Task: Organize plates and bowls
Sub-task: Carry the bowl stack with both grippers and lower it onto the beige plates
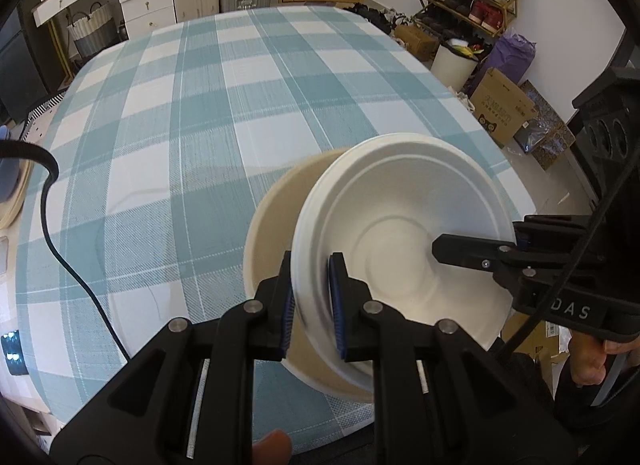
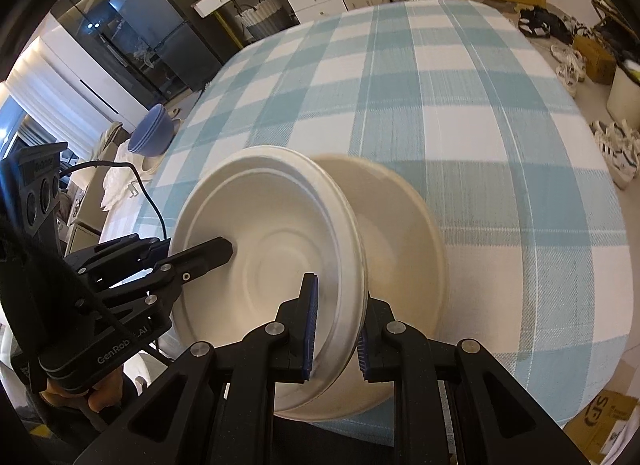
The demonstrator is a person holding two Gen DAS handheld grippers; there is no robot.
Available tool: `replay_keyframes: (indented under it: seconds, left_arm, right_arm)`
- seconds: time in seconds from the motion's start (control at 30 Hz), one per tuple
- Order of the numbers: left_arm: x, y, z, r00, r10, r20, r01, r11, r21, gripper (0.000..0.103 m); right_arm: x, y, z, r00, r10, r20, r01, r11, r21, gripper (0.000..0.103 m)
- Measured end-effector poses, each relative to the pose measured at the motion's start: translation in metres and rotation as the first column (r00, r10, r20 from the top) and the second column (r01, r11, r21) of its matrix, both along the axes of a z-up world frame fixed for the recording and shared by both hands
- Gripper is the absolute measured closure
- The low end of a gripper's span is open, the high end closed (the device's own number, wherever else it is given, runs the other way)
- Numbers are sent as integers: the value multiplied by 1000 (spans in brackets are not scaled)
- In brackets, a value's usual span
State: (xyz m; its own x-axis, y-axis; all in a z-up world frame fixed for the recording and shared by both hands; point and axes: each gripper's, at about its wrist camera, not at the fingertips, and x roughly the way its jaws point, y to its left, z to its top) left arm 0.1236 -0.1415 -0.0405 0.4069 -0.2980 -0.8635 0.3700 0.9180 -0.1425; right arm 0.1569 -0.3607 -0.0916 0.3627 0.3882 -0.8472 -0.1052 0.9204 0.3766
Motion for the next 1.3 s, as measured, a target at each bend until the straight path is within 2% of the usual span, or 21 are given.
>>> replay_keyframes:
  seconds: [1.0, 1.23, 1.3]
  left_arm:
    - [25, -7, -37, 995, 0, -96, 0, 1000, 3, 90]
    - [27, -5, -37, 996, 0, -93, 0, 1000, -4, 89]
    - [26, -4, -36, 996, 1, -91, -1, 1000, -5, 89]
  right_arm:
    - [23, 4, -28, 998, -7, -65, 5, 1000, -31, 84]
    - [22, 0, -25, 999, -9, -47, 7, 999, -39, 72]
    - [21, -2, -23, 999, -13, -42, 12, 999, -33, 72]
